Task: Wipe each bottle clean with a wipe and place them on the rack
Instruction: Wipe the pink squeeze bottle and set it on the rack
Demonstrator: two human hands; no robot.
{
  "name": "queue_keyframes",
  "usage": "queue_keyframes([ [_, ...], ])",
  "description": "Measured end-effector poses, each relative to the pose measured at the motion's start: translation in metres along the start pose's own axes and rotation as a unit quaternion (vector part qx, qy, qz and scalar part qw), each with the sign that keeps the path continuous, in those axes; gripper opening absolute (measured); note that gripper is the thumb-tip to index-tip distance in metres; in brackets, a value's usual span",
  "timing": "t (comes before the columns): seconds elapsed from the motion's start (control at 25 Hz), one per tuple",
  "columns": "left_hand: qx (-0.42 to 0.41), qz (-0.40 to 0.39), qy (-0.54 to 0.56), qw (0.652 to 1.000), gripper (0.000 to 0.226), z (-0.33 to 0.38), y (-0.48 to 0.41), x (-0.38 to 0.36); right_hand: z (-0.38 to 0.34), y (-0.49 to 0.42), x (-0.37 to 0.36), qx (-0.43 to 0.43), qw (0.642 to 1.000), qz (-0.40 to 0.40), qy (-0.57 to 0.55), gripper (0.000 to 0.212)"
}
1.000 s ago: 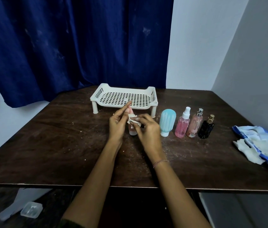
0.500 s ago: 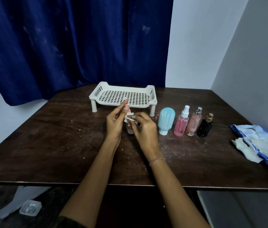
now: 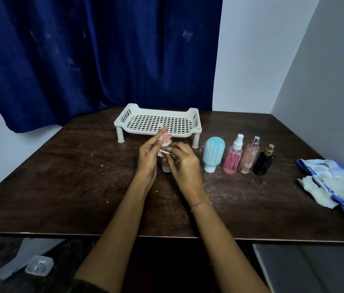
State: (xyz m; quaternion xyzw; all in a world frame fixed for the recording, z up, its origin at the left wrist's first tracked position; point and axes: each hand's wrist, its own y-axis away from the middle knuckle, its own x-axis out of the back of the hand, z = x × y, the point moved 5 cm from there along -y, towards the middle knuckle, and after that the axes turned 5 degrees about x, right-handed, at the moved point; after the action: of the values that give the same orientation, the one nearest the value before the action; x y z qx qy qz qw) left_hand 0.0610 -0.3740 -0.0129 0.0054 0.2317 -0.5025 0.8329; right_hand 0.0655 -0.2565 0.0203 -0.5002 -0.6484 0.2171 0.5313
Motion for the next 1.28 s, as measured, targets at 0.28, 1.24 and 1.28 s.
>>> queue_keyframes([
  [0.28,0.003,-0.059,0.019,0.998,0.031,0.004,0.006,-0.009,0.001,-0.002,0.003,-0.014,0.999,0.028,-0.032,0.020],
  [1.24,-0.054,-0.042,-0.020,0.997,0.018,0.004,0.005,-0.006,0.016,-0.008,0.004,-0.070,0.992,0.092,-0.056,0.032],
  [1.28,-0.057,-0.037,-0.031,0.997,0.017,0.005,0.005,-0.005,0.018,-0.007,0.003,-0.087,0.989,0.097,-0.066,0.032],
])
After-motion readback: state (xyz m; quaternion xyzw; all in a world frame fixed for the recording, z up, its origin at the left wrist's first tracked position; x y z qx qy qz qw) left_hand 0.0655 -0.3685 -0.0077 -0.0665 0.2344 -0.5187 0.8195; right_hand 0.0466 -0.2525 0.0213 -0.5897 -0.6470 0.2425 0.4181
